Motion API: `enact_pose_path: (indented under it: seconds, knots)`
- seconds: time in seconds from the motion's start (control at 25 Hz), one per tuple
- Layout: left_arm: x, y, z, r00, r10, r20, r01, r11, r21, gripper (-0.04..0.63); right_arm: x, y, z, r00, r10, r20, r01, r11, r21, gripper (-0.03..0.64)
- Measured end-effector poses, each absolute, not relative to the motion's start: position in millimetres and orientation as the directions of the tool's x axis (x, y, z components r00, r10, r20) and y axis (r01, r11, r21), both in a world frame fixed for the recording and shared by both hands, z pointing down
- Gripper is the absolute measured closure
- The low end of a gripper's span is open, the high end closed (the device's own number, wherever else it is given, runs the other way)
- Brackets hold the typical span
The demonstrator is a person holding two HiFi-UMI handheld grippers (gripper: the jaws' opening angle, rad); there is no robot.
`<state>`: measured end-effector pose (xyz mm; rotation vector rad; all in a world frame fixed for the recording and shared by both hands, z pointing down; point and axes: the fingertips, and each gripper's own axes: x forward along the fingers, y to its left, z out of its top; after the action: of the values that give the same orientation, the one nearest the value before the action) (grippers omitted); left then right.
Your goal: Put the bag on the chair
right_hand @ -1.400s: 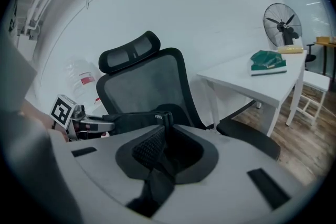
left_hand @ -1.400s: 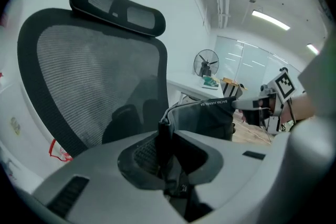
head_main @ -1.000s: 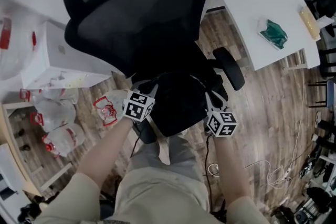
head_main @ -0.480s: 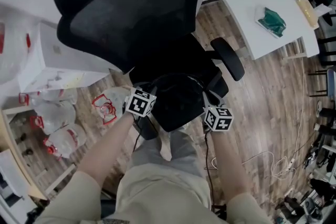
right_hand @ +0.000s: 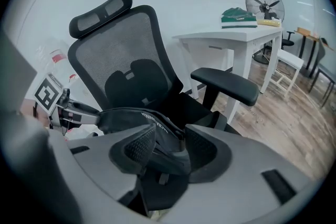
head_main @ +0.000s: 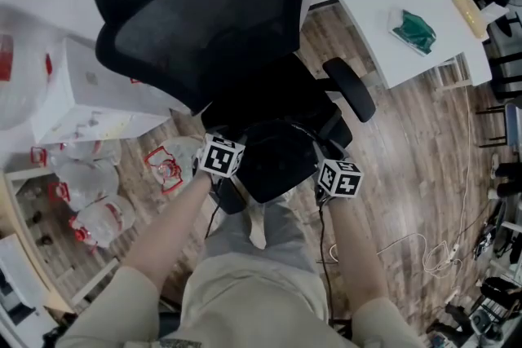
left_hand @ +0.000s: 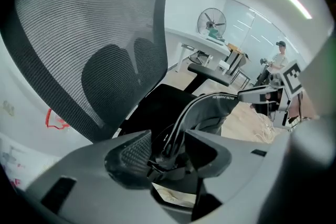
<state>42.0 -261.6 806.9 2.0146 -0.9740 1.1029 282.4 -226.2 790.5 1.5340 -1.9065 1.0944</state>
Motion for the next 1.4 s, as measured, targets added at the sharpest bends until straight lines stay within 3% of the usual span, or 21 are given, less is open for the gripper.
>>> enact_pose_path:
  seconds: [0.12, 0.44, 0.68, 0.92, 1.4]
  knots:
    - [36, -260, 795, 0.373, -0.321, 0.871, -0.839, -0.518, 0.168, 0.383, 283, -229, 768, -0.26, -0.624, 0.737, -0.958, 0.071, -0.277, 0.416]
    - [22, -264, 729, 0.411, -0.418, 0.81, -0.851, -0.495, 0.176, 0.38, 262, -242, 666, -0.307, -0.726, 0.615, -0.947, 0.171, -0.272, 0.414]
    - [12, -273, 656, 0.435, -0.553, 0.711, -0.841, -0.531, 0.102, 0.411, 242, -243, 577, -0.372, -0.78, 0.503, -0.92, 0.238, -0.313, 0.538]
    - [3, -276, 571, 0.488, -0.651, 0.582, -0.839, -0.535, 0.104, 0.474, 214, -239, 485, -0.438, -0.812, 0.385, -0.892, 0.339, -0.299, 0.546]
    - [-21, -260, 401, 0.572, -0.76, 0.307, -0.813, -0.577, 0.086, 0.511, 164, -216, 328, -0.513, -0.845, 0.153, -0.853, 0.483, -0.198, 0.56]
